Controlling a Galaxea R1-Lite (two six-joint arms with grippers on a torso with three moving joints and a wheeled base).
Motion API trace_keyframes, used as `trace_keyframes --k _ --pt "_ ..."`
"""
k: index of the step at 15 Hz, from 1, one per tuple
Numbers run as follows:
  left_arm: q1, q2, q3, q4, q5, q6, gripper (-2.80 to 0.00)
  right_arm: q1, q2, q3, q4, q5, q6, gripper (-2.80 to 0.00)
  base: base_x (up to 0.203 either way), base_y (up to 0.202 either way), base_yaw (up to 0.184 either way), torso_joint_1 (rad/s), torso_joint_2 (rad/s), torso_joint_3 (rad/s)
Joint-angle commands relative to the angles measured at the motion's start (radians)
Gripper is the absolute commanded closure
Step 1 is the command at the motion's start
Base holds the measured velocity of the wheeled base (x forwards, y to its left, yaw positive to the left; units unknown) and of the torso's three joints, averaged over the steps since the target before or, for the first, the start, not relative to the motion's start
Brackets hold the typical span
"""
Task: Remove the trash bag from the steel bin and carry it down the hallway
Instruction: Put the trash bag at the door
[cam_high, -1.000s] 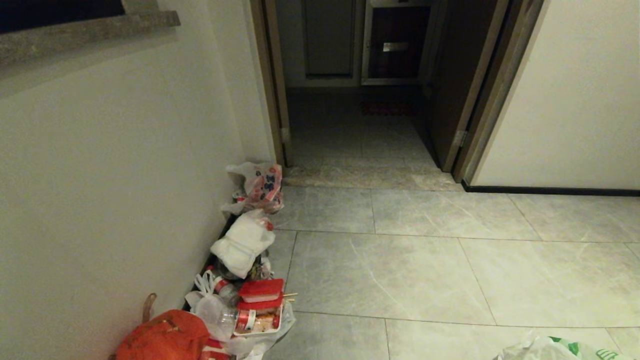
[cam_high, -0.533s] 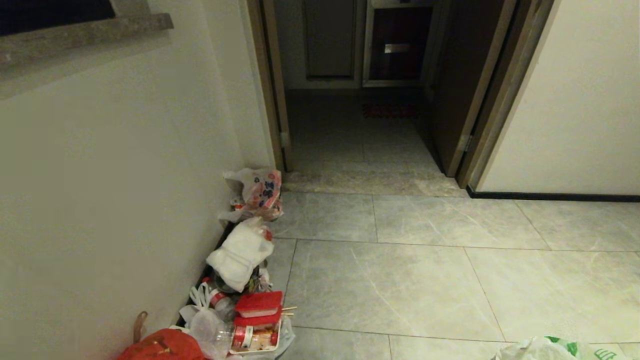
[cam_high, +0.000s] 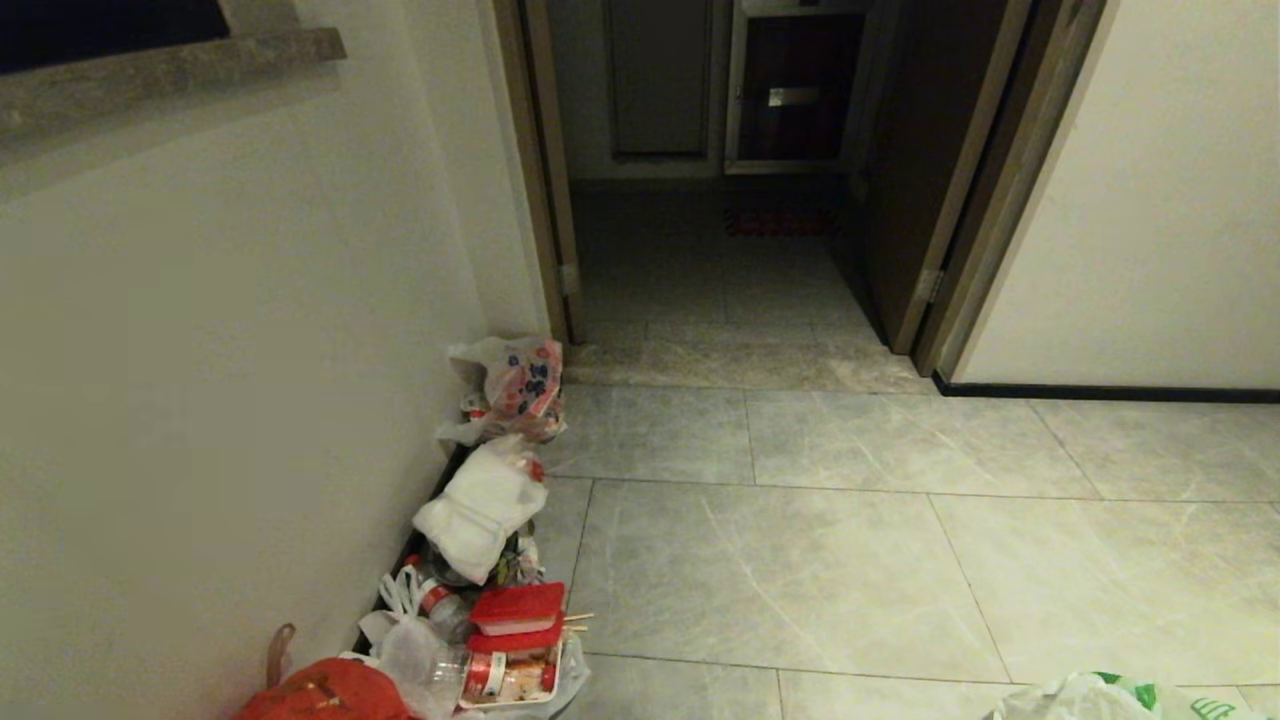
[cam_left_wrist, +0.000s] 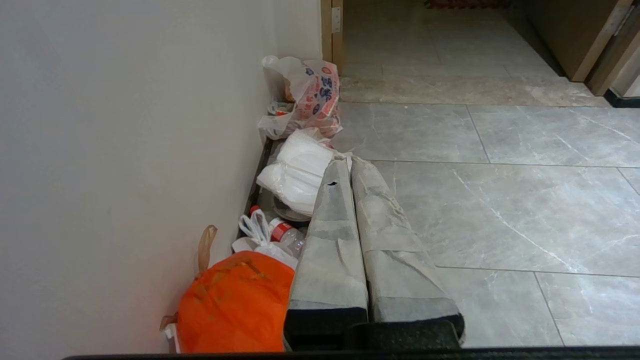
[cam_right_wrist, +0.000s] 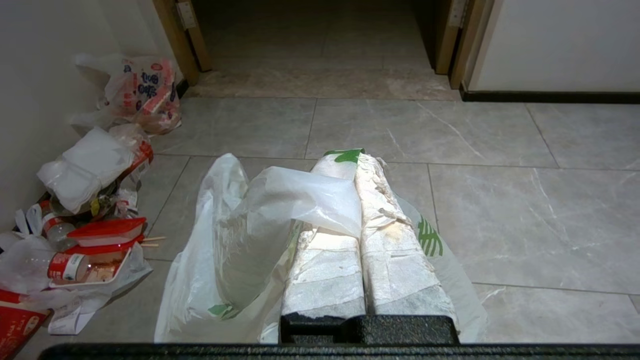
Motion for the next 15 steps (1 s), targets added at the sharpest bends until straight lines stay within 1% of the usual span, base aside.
trace_keyframes --k 1,6,15 --pt "0.000 0.000 0.002 0.000 0.001 0.000 0.00 0.000 -0.002 0.003 -0.001 -0.001 -0.002 0.00 0.000 0.000 0.000 0.000 0.00 0.000" --pt "0.000 0.000 0.002 0.000 0.001 0.000 0.00 0.000 -0.002 0.003 0.000 -0.002 -0.002 0.00 0.000 -0.002 0.012 0.000 0.00 0.001" --pt "0.000 0.000 0.002 0.000 0.001 0.000 0.00 0.000 -0.002 0.003 -0.001 -0.002 -0.002 0.00 0.002 -0.009 0.166 0.002 0.00 0.002"
